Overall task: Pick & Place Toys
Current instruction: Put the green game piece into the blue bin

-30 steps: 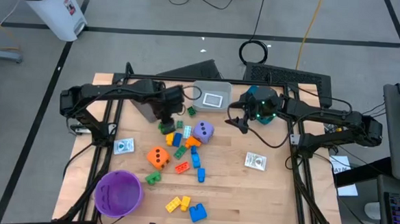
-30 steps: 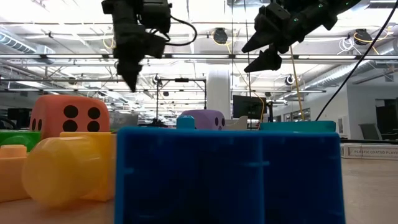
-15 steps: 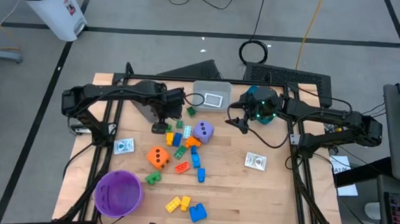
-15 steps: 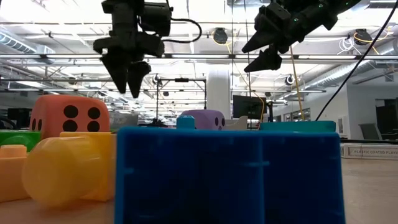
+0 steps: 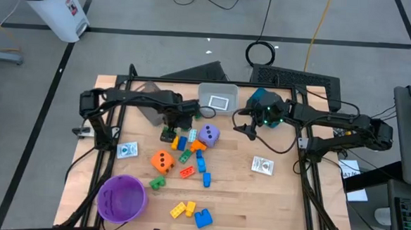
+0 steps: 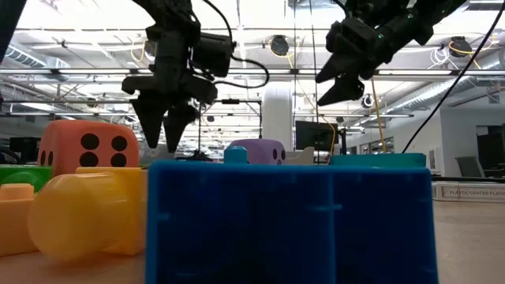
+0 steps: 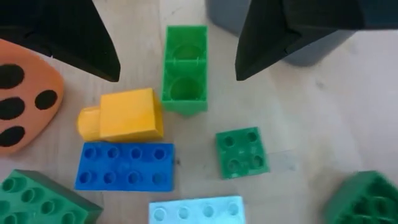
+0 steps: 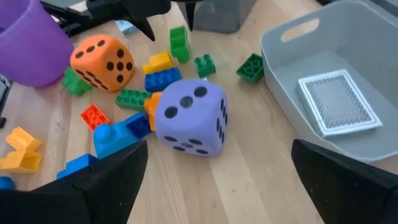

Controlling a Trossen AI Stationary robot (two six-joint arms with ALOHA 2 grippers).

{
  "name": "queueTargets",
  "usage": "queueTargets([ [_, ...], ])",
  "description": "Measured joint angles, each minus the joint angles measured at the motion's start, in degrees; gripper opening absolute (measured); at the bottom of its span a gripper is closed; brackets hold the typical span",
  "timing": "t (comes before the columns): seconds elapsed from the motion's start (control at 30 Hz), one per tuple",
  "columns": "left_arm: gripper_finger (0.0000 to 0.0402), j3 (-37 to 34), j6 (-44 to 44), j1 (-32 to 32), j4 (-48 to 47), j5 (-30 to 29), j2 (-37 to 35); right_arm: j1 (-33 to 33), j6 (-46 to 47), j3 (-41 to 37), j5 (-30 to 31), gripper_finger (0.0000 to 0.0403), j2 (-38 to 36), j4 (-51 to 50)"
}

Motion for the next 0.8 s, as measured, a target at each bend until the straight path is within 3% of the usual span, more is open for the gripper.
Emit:
queueTargets([
  [0.4, 0.0315, -8.8, -0.3, 0.2, 3.2, 0.4, 0.9, 0.0, 0.0, -0.2, 0.0, 0.0391, 0.0, 0.2],
  [0.63, 0.0315, -12.0, -3.5, 0.2, 9.5, -3.0, 0.9, 0.0, 0.0, -0.2, 0.0, 0.0391, 0.0, 0.2],
  [0.8, 0.0285, -12.3, -4.7, 0.2, 10.6, -4.3, 0.9, 0.0, 1.1, -0.2, 0.0, 0.0391, 0.0, 0.2],
])
